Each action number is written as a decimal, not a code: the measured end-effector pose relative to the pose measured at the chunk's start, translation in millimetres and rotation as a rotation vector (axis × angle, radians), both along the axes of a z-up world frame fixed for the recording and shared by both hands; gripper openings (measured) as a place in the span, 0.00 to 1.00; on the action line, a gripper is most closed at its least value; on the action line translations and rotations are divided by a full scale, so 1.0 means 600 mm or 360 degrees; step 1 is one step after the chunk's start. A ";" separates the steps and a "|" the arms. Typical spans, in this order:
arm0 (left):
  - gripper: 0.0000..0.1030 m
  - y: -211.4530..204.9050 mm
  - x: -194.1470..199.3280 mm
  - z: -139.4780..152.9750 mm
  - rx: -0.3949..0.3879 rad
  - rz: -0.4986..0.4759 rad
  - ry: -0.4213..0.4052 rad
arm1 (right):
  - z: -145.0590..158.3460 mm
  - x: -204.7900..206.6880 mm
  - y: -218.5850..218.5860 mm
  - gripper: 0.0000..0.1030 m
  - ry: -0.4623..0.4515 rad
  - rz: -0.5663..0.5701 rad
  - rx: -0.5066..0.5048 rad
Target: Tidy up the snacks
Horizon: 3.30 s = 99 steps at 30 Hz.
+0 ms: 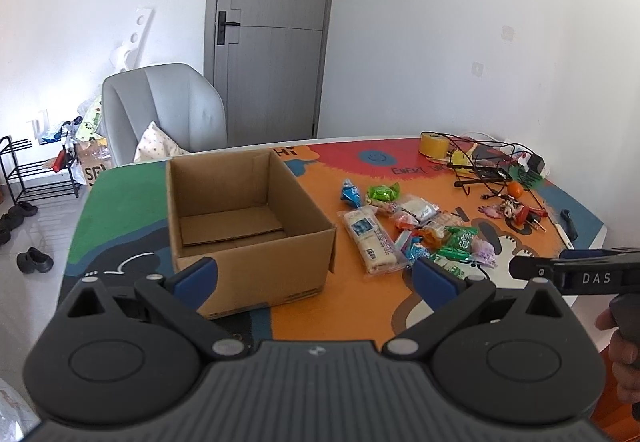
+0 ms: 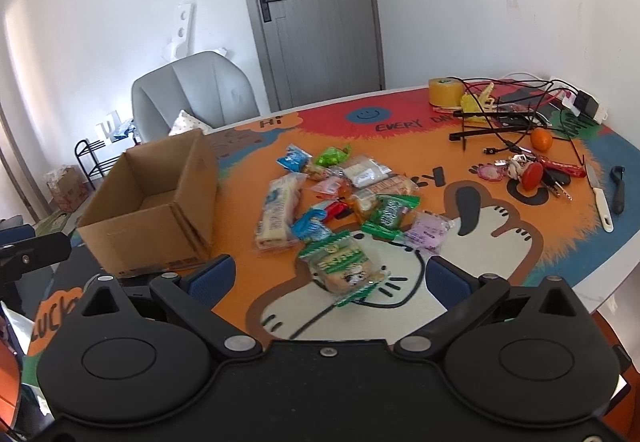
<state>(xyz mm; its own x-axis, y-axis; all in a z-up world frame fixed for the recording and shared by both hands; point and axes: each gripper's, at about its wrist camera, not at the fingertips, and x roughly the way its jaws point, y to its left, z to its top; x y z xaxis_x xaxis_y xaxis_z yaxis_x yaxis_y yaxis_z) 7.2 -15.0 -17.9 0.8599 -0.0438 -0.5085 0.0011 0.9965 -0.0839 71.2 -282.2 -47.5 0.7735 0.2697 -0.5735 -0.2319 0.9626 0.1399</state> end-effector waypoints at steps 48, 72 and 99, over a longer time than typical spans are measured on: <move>0.47 -0.178 0.287 -0.153 -0.0079 -0.0401 0.0256 | -0.153 0.197 -0.123 0.64 0.0081 -0.0114 0.0228; 0.26 -0.191 0.327 -0.186 -0.0091 -0.0391 0.0372 | -0.164 0.231 -0.119 0.38 0.0102 -0.0051 0.0211; 0.26 -0.122 0.265 -0.071 -0.0113 -0.0304 0.0110 | -0.086 0.191 -0.071 0.33 -0.0035 0.0025 0.0312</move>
<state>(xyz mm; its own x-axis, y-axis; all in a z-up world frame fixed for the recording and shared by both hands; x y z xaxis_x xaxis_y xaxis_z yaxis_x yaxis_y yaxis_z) 166.2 -88.0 -60.4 0.7959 -0.2404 -0.5557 0.1810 0.9703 -0.1605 185.6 -324.5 -98.9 0.7800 0.3866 -0.4920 -0.2518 0.9137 0.3189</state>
